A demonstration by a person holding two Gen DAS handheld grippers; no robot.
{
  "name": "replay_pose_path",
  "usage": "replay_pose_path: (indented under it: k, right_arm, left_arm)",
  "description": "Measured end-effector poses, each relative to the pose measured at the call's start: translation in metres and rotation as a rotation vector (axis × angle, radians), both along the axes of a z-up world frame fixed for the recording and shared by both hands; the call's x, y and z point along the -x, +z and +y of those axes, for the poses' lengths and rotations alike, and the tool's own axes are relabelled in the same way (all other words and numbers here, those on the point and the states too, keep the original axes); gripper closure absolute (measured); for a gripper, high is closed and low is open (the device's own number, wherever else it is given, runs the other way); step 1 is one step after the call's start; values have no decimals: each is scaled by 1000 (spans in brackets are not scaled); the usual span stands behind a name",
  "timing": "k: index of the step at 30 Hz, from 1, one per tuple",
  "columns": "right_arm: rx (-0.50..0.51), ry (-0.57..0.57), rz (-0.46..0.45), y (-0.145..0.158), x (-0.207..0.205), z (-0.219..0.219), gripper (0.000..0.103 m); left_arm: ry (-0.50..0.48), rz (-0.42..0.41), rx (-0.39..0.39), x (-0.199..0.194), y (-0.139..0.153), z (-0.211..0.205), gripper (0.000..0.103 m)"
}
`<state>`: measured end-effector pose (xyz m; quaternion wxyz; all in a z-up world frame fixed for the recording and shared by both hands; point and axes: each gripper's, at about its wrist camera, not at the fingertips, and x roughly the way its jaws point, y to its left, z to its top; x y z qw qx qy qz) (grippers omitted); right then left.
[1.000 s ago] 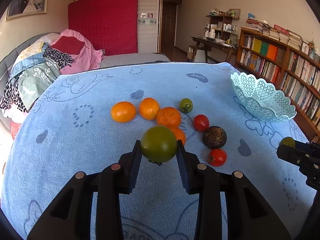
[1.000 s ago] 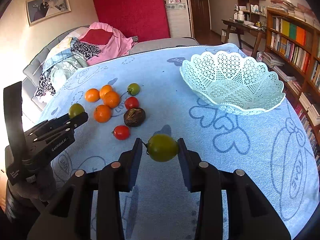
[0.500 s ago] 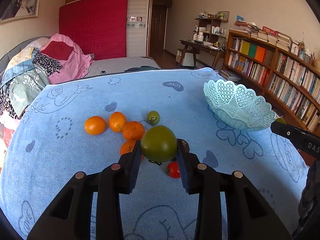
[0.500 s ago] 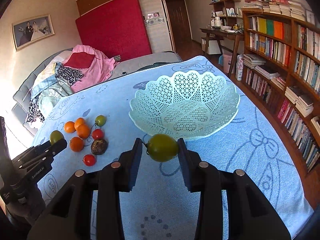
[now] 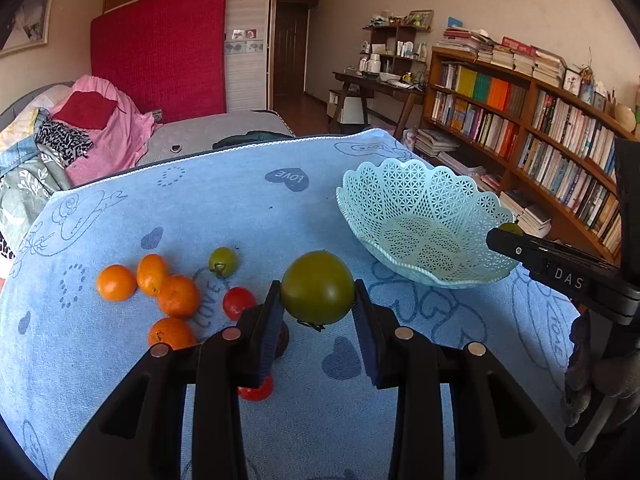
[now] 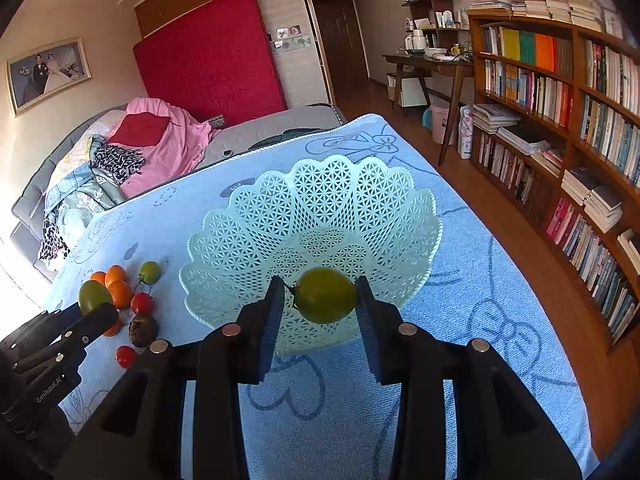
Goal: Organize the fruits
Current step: 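Carry both green tomatoes to the lattice basket and release them inside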
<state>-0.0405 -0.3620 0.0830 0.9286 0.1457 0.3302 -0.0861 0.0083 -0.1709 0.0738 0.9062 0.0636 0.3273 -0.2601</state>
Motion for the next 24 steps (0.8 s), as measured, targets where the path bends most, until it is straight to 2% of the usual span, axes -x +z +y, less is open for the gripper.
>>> replay_pose_path:
  k: [3, 6, 11, 16, 24]
  right_arm:
    - [-3, -8, -11, 0, 0, -5, 64]
    - [-1, -22, -32, 3, 6, -8, 54]
    - [11, -41, -57, 8, 16, -9, 53]
    - [-17, -60, -75, 10, 25, -11, 53]
    - [-50, -73, -65, 3, 33, -11, 50]
  left_arm:
    - [-18, 2, 3, -3, 1, -14, 68]
    - [-37, 6, 4, -7, 2, -26, 68]
    - [-61, 16, 8, -14, 1, -44, 68]
    - [-83, 7, 1, -20, 2, -58, 68]
    - [-124, 29, -12, -29, -3, -79, 68]
